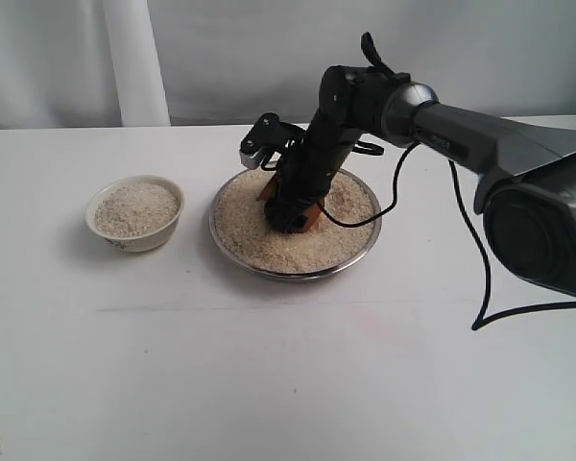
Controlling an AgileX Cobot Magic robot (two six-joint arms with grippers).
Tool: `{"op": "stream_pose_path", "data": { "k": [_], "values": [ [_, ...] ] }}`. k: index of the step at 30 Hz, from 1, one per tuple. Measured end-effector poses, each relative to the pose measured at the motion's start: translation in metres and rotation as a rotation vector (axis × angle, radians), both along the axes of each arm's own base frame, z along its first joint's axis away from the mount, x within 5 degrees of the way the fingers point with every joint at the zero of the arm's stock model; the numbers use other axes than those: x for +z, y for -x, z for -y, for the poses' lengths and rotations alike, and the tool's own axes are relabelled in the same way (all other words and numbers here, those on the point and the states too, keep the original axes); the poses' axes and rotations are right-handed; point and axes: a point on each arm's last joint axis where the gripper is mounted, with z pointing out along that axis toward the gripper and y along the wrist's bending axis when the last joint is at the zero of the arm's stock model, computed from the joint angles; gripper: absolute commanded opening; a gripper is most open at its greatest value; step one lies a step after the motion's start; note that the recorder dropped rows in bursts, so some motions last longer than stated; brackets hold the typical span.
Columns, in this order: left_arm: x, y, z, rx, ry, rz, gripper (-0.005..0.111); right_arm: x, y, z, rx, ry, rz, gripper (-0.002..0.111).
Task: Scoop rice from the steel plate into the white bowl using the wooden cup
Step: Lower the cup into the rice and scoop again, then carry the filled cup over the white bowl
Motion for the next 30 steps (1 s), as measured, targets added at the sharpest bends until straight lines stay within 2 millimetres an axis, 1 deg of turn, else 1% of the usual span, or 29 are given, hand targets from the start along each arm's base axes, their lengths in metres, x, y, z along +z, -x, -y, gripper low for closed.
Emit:
{"op": "stream_pose_path", "data": {
  "k": [6, 11, 13, 14, 17, 18, 20, 23, 26, 30],
  "values": [
    [0.000, 0.000, 0.000, 0.000, 0.000, 0.000, 0.000, -0.003, 0.000, -0.005, -0.013, -0.059, -0.003, 0.000],
    [0.000, 0.000, 0.000, 0.000, 0.000, 0.000, 0.000, -0.010, 0.006, -0.002, -0.034, -0.086, 0.035, 0.000],
    [0.000, 0.000, 0.000, 0.000, 0.000, 0.000, 0.000, -0.012, 0.011, 0.002, -0.047, -0.100, 0.078, 0.000],
    [0.000, 0.000, 0.000, 0.000, 0.000, 0.000, 0.000, -0.009, 0.013, 0.004, -0.061, -0.110, 0.116, 0.000],
    [0.000, 0.000, 0.000, 0.000, 0.000, 0.000, 0.000, -0.010, 0.024, 0.014, -0.084, -0.106, 0.204, 0.000],
    [0.000, 0.000, 0.000, 0.000, 0.000, 0.000, 0.000, -0.011, 0.032, 0.021, -0.086, -0.091, 0.251, 0.000],
    [0.000, 0.000, 0.000, 0.000, 0.000, 0.000, 0.000, -0.015, 0.042, 0.028, -0.079, -0.071, 0.271, 0.000],
    [0.000, 0.000, 0.000, 0.000, 0.000, 0.000, 0.000, -0.016, 0.047, 0.031, -0.105, -0.075, 0.305, 0.000],
    [0.000, 0.000, 0.000, 0.000, 0.000, 0.002, 0.000, -0.024, 0.053, 0.034, -0.172, -0.093, 0.362, 0.000],
    [0.000, 0.000, 0.000, 0.000, 0.000, 0.002, 0.000, -0.020, 0.053, 0.035, -0.217, -0.119, 0.381, 0.000]
  ]
}}
